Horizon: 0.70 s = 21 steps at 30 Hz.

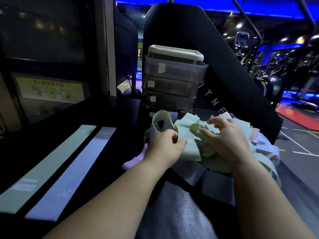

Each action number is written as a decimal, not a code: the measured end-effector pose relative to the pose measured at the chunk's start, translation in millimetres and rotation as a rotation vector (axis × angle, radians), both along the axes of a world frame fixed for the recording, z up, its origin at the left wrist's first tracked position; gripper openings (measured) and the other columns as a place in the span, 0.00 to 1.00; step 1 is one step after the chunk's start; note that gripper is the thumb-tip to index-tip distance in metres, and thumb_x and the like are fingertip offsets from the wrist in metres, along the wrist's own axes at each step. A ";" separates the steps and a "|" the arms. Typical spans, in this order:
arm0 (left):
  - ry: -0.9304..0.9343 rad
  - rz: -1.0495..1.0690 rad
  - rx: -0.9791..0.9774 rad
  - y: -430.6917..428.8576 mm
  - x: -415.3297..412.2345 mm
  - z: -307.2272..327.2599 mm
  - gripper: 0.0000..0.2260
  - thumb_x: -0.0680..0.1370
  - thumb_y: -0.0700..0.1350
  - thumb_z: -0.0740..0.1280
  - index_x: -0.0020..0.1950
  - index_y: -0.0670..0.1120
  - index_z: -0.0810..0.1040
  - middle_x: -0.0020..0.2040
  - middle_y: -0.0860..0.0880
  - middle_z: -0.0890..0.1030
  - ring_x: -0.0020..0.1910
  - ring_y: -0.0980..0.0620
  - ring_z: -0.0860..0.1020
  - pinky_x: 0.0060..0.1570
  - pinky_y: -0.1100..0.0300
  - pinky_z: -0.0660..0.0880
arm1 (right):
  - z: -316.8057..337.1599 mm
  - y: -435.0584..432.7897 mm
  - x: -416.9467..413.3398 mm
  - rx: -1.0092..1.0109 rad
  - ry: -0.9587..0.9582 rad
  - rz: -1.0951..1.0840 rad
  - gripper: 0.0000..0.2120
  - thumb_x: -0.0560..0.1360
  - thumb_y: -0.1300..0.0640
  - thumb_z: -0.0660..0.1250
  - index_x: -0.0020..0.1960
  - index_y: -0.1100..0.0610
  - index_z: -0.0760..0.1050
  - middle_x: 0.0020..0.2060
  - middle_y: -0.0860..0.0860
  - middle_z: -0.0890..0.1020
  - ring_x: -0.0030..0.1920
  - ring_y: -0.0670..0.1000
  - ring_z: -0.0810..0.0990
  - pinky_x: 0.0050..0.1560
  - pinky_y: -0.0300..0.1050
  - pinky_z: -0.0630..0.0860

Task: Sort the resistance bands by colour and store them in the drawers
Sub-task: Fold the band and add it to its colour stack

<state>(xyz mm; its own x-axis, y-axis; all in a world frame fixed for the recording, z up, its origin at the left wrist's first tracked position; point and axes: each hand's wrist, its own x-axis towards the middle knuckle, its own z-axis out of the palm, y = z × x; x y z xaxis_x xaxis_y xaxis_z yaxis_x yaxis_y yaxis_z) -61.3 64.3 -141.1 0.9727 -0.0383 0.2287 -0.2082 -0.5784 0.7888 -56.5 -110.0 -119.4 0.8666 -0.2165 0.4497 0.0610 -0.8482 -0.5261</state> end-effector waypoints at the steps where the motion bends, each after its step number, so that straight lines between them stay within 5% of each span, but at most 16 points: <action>1: -0.037 -0.004 0.003 0.9 0.3 -1.4 0.10 0.77 0.53 0.67 0.47 0.46 0.78 0.46 0.49 0.81 0.47 0.50 0.77 0.42 0.60 0.68 | 0.9 1.9 -1.0 -0.010 -0.004 0.001 0.16 0.72 0.43 0.69 0.57 0.47 0.78 0.52 0.48 0.75 0.57 0.52 0.75 0.57 0.50 0.73; 7: -0.055 -0.147 -0.338 9.1 -3.6 2.7 0.07 0.73 0.49 0.70 0.43 0.46 0.77 0.38 0.53 0.77 0.42 0.52 0.75 0.45 0.60 0.71 | 7.1 17.3 -11.0 -0.098 -0.142 0.059 0.10 0.73 0.46 0.69 0.50 0.48 0.81 0.43 0.44 0.74 0.53 0.51 0.74 0.53 0.49 0.72; 10: 0.016 -0.305 -0.574 14.6 -10.4 6.5 0.06 0.68 0.48 0.67 0.37 0.45 0.76 0.50 0.46 0.82 0.50 0.47 0.79 0.58 0.49 0.75 | 9.7 26.1 -17.8 -0.094 -0.174 0.106 0.11 0.74 0.43 0.66 0.48 0.48 0.81 0.43 0.43 0.77 0.49 0.48 0.74 0.49 0.45 0.69; 13: 0.025 -0.488 -0.711 19.1 -15.8 7.0 0.03 0.68 0.42 0.66 0.33 0.46 0.75 0.55 0.50 0.83 0.59 0.46 0.79 0.62 0.47 0.72 | 12.0 31.5 -23.8 -0.009 -0.158 0.143 0.13 0.76 0.40 0.62 0.46 0.47 0.80 0.38 0.43 0.79 0.42 0.46 0.75 0.42 0.43 0.66; 21: 0.008 -0.663 -0.572 22.6 -25.1 5.7 0.05 0.68 0.35 0.63 0.36 0.34 0.68 0.53 0.52 0.84 0.54 0.50 0.79 0.55 0.56 0.73 | 17.8 40.1 -37.6 0.321 0.047 0.271 0.18 0.65 0.29 0.57 0.43 0.39 0.75 0.37 0.40 0.81 0.39 0.37 0.78 0.39 0.39 0.72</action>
<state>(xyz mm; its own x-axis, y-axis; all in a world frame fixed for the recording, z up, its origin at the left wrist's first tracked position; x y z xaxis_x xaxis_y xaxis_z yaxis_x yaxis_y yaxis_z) -86.3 86.9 -135.5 0.7921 -0.4782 0.3793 -0.3550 0.1445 0.9236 -94.1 -69.9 -101.6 0.9293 -0.1009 0.3552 0.2288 -0.5978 -0.7683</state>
